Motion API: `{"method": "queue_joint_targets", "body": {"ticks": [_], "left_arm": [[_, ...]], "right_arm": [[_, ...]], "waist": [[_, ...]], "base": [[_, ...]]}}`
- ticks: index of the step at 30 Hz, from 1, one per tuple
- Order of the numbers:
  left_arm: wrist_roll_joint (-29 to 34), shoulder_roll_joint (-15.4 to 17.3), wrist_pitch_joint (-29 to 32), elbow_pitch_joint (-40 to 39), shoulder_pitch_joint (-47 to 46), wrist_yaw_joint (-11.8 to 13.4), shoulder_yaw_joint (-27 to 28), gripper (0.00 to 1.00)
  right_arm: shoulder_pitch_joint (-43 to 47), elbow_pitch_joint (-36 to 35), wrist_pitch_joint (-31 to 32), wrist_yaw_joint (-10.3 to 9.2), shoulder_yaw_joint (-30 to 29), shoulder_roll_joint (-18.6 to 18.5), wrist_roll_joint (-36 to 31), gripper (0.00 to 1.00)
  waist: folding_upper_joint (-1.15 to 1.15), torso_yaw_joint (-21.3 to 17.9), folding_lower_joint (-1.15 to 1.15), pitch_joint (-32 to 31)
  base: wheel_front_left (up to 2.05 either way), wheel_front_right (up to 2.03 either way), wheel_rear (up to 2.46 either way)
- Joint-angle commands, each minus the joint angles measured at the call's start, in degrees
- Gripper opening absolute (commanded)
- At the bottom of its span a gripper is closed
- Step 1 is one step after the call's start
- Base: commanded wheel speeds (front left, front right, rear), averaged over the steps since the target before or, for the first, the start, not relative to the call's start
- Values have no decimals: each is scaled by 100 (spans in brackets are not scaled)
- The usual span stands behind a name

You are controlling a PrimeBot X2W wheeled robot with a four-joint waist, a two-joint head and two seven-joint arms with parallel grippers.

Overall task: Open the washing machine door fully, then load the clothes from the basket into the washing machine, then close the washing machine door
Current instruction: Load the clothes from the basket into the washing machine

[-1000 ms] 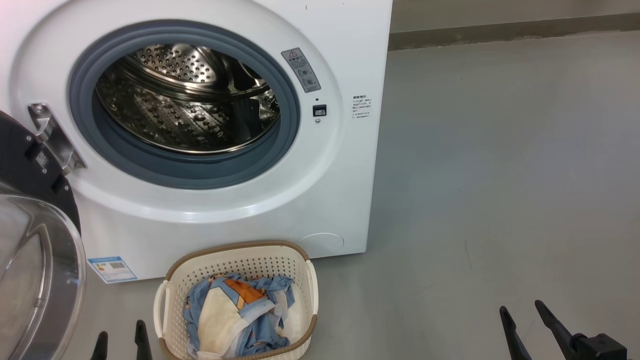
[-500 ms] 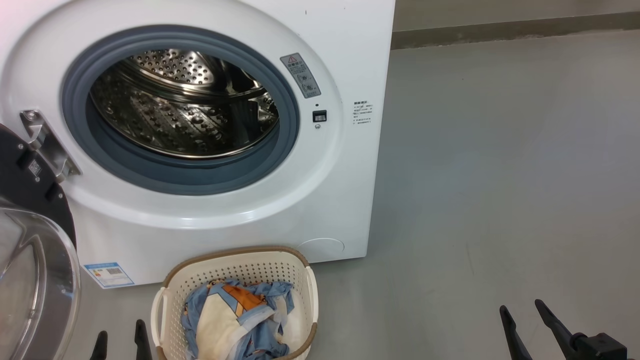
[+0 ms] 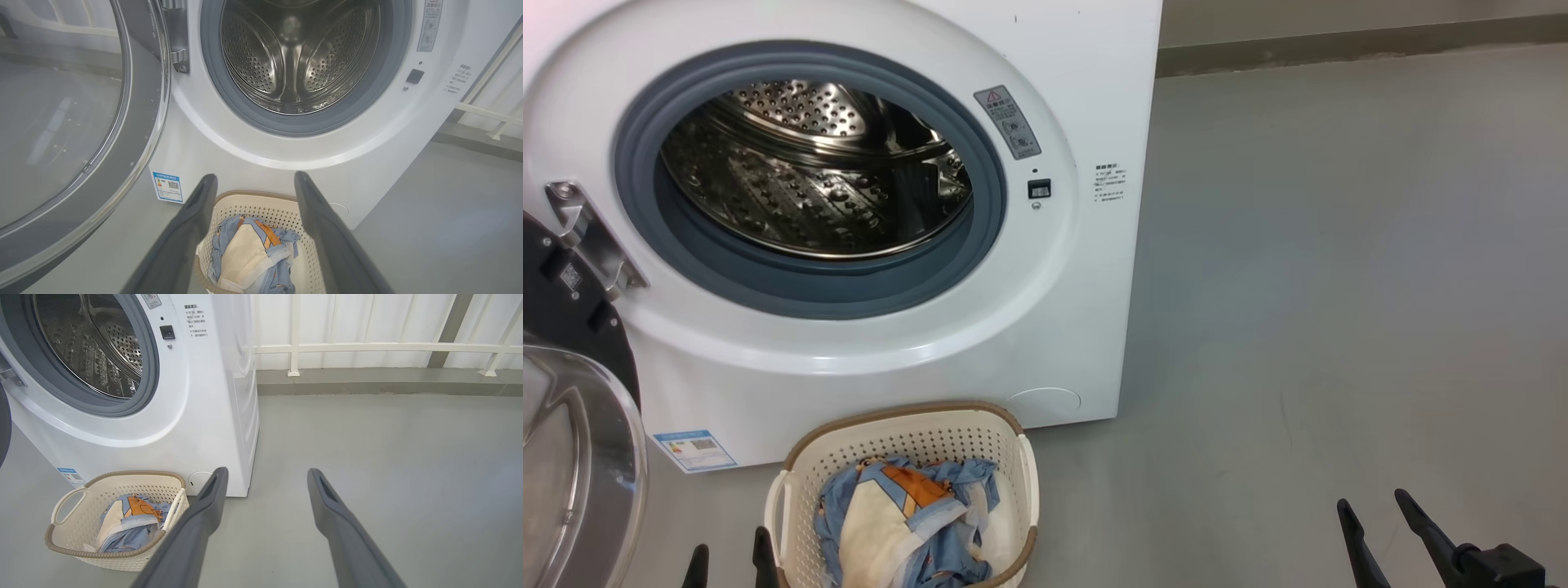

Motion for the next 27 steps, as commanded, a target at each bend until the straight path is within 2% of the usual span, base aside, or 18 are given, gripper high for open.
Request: {"method": "queue_joint_targets", "body": {"ticks": [1, 27], "left_arm": [[26, 30, -78, -136, -195, -14, 171, 100], [10, 30, -78, 46, -295, -83, 113, 100]], "right_arm": [[-188, -122, -69, 9, 127, -106, 30, 100], [-282, -148, -69, 9, 208, -40, 48, 100]], "waist": [[0, -15, 0, 16], [0, -207, 0, 312]], "base": [[0, 0, 0], [0, 0, 0]]}}
